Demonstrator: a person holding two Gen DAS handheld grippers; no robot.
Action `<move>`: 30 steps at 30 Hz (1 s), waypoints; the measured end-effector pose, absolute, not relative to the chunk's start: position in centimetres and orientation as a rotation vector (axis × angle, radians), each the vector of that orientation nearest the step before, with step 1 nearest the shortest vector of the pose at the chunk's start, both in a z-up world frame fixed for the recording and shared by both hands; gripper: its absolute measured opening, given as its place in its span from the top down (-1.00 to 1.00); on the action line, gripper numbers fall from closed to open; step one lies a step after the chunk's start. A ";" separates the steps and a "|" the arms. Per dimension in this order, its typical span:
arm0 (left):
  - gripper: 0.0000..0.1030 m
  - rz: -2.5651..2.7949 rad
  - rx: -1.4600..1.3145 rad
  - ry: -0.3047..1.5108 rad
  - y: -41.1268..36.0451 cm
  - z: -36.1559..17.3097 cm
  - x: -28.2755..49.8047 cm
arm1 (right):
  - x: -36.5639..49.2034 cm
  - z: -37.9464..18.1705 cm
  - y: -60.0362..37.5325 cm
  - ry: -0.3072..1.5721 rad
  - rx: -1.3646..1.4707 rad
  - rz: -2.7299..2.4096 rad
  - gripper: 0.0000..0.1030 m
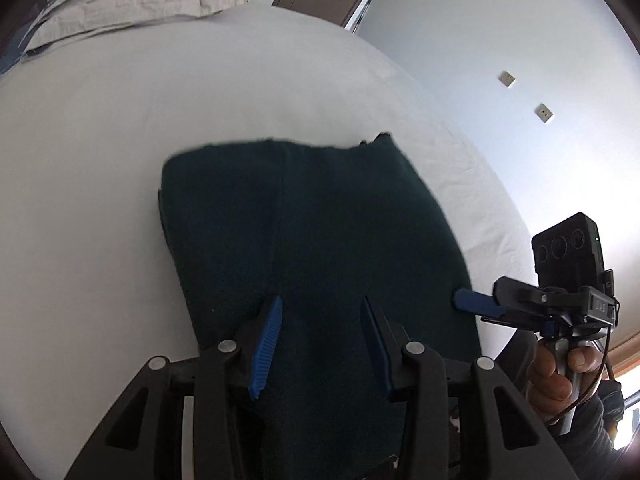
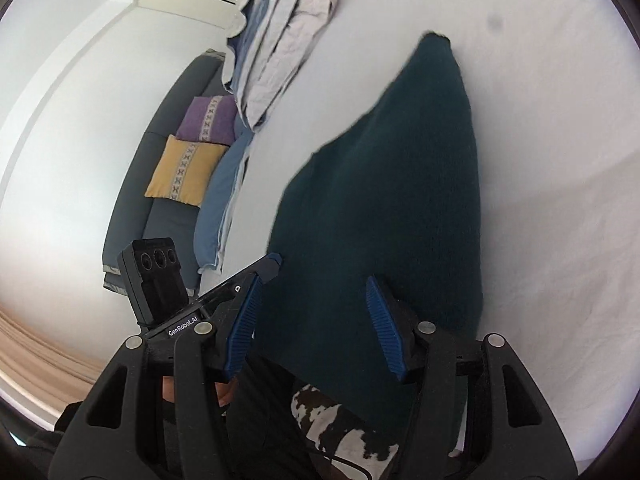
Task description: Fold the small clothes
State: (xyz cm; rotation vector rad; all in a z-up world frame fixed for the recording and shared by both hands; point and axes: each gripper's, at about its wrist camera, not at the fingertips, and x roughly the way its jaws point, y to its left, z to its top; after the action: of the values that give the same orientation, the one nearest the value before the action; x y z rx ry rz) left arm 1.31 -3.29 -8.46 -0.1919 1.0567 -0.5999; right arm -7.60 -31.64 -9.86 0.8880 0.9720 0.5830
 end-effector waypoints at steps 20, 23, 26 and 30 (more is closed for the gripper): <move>0.14 -0.637 -0.324 0.974 -1.0 -8.5 0.1 | -11.0 -11.3 -34.5 0.920 0.886 0.524 0.01; -0.28 -0.581 -0.237 0.889 -1.2 -6.3 -1.3 | -11.4 -9.8 -34.8 0.915 0.792 0.441 -0.03; -0.64 -0.520 -0.152 0.780 -1.4 -3.8 -3.0 | -12.0 -7.9 -35.0 0.902 0.671 0.333 -0.05; -1.00 -0.436 -0.041 0.627 -1.8 -0.5 -5.6 | -12.4 -4.1 -34.4 0.847 0.516 0.221 -0.05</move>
State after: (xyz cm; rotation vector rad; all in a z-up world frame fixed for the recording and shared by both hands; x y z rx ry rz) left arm -5.58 -1.75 -0.53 -0.0413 0.6273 -0.4362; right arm -12.44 -34.43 -4.12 0.5163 0.8466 0.2211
